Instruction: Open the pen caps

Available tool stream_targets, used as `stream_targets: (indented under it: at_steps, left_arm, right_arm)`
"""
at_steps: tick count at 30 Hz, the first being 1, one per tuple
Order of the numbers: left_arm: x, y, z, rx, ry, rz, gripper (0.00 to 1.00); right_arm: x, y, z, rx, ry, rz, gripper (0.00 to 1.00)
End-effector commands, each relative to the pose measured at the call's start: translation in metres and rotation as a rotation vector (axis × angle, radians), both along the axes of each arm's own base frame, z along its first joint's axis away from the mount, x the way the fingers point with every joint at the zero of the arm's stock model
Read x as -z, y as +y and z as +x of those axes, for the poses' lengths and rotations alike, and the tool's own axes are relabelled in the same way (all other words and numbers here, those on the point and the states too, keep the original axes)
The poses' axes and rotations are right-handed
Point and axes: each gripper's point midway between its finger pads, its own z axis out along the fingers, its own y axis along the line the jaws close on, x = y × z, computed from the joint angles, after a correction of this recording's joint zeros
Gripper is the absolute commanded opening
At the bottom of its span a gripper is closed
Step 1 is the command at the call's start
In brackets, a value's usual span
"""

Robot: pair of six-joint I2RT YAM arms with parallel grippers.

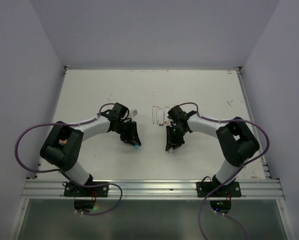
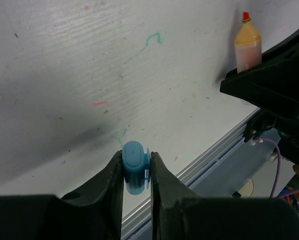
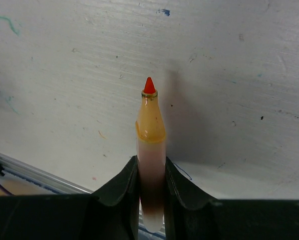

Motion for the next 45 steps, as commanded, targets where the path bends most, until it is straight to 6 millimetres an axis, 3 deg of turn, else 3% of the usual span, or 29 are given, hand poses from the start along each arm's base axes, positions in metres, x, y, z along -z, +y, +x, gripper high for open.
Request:
stream_targets:
  at_steps: [1, 7, 10, 13, 16, 24, 30, 33, 37, 38, 41, 45]
  left_arm:
    - [0.014, 0.000, -0.005, -0.005, 0.024, -0.003, 0.03]
    - [0.026, 0.002, -0.009, 0.009, 0.044, 0.010, 0.11]
    - [0.028, 0.003, -0.010, 0.010, 0.041, 0.013, 0.22]
    - [0.029, 0.004, -0.012, 0.019, 0.037, 0.014, 0.42]
    - [0.029, 0.008, -0.013, 0.024, 0.034, 0.032, 0.48]
    - [0.018, 0.018, -0.009, -0.023, -0.004, 0.095, 0.62]
    - [-0.011, 0.038, 0.017, -0.206, -0.049, 0.241, 0.68]
    - [-0.027, 0.064, 0.038, -0.322, -0.099, 0.376, 0.73]
    - [-0.035, 0.139, 0.052, -0.563, -0.059, 0.552, 0.79]
    - [-0.036, 0.170, 0.058, -0.674, -0.033, 0.574, 0.81]
    - [-0.043, 0.228, 0.070, -0.876, -0.043, 0.587, 0.88]
    - [-0.044, 0.275, 0.080, -1.020, -0.038, 0.617, 0.88]
  right_arm:
    - [0.005, 0.005, 0.009, -0.001, -0.045, -0.008, 0.09]
    - [0.006, 0.008, 0.009, -0.002, -0.041, -0.020, 0.29]
    - [0.006, 0.006, 0.008, 0.000, -0.036, -0.030, 0.36]
    - [0.006, 0.007, 0.009, -0.005, -0.037, -0.032, 0.40]
    - [0.003, 0.006, 0.012, -0.008, -0.048, -0.043, 0.43]
    - [-0.036, 0.007, 0.033, -0.041, -0.131, -0.078, 0.49]
    - [-0.072, -0.016, 0.033, -0.069, -0.168, -0.192, 0.61]
    - [-0.085, -0.020, 0.032, -0.053, -0.206, -0.186, 0.66]
    - [-0.093, -0.017, 0.024, -0.063, -0.197, -0.145, 0.68]
    - [-0.093, -0.016, 0.022, -0.070, -0.190, -0.138, 0.68]
    - [-0.094, -0.011, 0.014, -0.086, -0.149, -0.110, 0.68]
    - [-0.100, -0.003, 0.001, -0.126, -0.108, -0.050, 0.68]
